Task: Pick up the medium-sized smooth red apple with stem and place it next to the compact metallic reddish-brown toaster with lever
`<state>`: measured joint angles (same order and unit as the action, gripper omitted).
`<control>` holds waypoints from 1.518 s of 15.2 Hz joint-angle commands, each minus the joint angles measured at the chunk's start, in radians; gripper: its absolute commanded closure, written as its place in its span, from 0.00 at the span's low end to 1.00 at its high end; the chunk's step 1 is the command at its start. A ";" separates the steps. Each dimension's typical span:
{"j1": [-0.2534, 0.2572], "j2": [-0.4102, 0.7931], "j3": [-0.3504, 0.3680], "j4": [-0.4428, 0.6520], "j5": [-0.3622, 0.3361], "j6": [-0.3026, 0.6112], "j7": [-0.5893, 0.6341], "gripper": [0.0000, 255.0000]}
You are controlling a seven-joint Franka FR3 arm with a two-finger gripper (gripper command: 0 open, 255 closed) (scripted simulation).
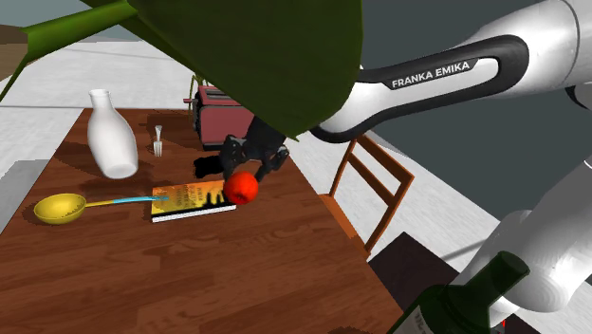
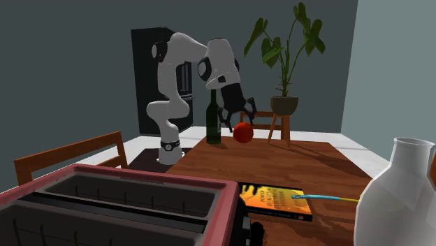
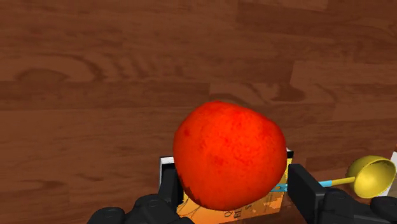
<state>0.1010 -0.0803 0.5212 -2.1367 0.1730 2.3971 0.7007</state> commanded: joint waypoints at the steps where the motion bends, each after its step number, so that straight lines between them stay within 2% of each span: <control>1: -0.001 -0.006 -0.001 0.022 0.000 -0.027 0.002 1.00; 23: -0.011 -0.052 -0.020 0.274 -0.001 -0.321 0.020 1.00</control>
<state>0.0916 -0.1329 0.5033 -1.8770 0.1724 2.0904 0.7220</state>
